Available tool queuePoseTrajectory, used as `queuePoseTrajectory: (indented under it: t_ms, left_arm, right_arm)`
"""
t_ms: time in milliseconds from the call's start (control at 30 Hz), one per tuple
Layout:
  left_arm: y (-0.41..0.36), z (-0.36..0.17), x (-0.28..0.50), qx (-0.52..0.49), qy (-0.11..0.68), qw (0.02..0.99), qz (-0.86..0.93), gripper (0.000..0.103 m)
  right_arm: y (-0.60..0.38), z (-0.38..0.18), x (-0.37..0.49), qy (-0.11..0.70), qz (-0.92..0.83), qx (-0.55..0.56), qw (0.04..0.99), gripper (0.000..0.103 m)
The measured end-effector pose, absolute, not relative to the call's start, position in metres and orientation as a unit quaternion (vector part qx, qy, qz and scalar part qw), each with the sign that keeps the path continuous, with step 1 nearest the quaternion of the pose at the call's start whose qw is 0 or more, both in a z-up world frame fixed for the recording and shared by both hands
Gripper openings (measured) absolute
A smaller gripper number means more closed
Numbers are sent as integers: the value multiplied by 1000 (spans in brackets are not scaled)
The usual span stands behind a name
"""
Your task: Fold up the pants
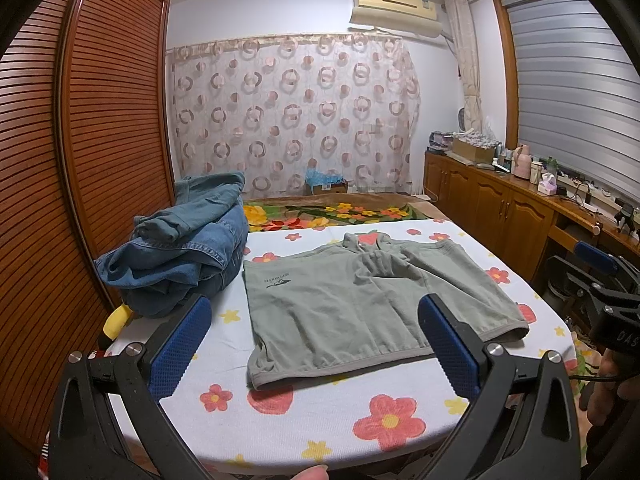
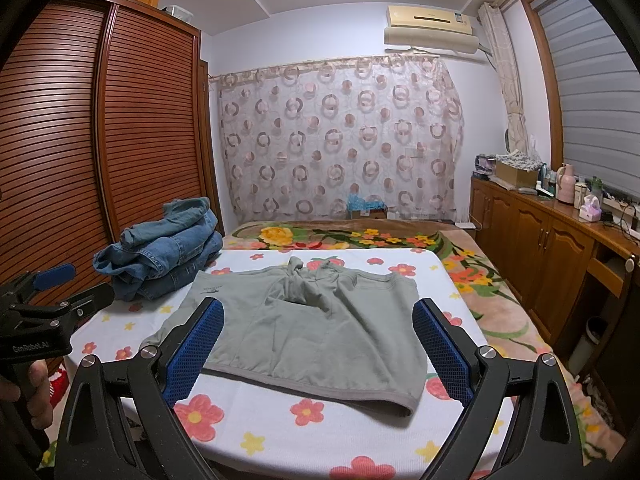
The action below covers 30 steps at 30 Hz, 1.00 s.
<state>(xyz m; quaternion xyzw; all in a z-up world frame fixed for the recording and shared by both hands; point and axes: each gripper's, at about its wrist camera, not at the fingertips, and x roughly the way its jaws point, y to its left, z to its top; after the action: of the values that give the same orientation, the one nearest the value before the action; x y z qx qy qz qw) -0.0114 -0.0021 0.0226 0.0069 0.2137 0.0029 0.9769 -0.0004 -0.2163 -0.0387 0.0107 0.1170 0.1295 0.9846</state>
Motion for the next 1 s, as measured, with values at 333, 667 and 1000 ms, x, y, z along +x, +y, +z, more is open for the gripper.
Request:
queuePoseTrajectory:
  t_ms: [333,667,1000]
  left_arm:
    - [-2,22,-12,7,213,977,4,103]
    - [-2,22,-12,7,212,977,4,103]
    - [-2,21,-12,7,212,977,5,103]
  right_arm:
    - [-216,-39,-1,117,129,11,985,96]
    - [-216,-38,-1,117,129,11,985,96]
    - [-216,-38,-1,117,128,12,985,96]
